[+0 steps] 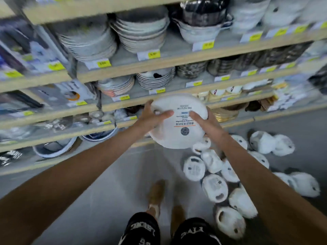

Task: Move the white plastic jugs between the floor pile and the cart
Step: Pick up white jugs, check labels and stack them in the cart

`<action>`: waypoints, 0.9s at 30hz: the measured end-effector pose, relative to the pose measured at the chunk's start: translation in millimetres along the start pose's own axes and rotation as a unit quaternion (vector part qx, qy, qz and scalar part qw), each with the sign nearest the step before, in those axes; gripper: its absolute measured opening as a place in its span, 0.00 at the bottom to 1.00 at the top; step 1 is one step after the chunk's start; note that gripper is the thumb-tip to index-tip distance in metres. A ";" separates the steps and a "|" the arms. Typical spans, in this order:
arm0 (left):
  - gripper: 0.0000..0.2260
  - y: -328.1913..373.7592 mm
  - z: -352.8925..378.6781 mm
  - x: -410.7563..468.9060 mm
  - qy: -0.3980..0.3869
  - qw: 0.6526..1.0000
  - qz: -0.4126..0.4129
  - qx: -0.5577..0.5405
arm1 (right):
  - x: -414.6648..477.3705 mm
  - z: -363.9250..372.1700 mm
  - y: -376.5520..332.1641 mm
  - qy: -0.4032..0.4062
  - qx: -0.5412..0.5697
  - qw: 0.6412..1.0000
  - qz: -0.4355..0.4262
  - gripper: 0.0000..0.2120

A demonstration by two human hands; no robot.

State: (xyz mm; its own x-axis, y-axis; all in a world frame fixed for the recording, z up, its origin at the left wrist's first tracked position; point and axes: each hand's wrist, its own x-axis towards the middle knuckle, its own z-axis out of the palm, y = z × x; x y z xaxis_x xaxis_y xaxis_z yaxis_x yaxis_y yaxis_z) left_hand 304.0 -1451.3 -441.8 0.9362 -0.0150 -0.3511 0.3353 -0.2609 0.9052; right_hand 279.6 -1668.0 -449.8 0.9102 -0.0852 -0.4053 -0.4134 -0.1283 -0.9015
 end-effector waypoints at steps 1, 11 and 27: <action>0.42 26.0 -11.1 -7.7 0.013 1.000 0.026 -0.006 | -3.1 0.2 -28.7 -0.009 -0.006 0.999 -0.030 0.28; 0.44 223.5 -135.9 -114.6 0.167 0.957 0.236 -0.020 | -75.9 33.3 -274.6 -0.090 -0.018 0.954 -0.286 0.32; 0.36 274.1 -340.0 -281.5 0.285 0.901 0.326 0.034 | -203.7 208.6 -404.5 -0.182 0.020 0.880 -0.438 0.35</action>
State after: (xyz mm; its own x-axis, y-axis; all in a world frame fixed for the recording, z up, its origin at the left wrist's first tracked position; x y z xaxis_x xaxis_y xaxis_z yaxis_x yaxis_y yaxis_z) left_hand 168.2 -1190.4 -13.5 0.8398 0.3069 0.4478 -0.2942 -0.4359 0.8505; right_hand 266.5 -1392.6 -34.3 0.8297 0.3532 0.4322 0.4455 0.0477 -0.8940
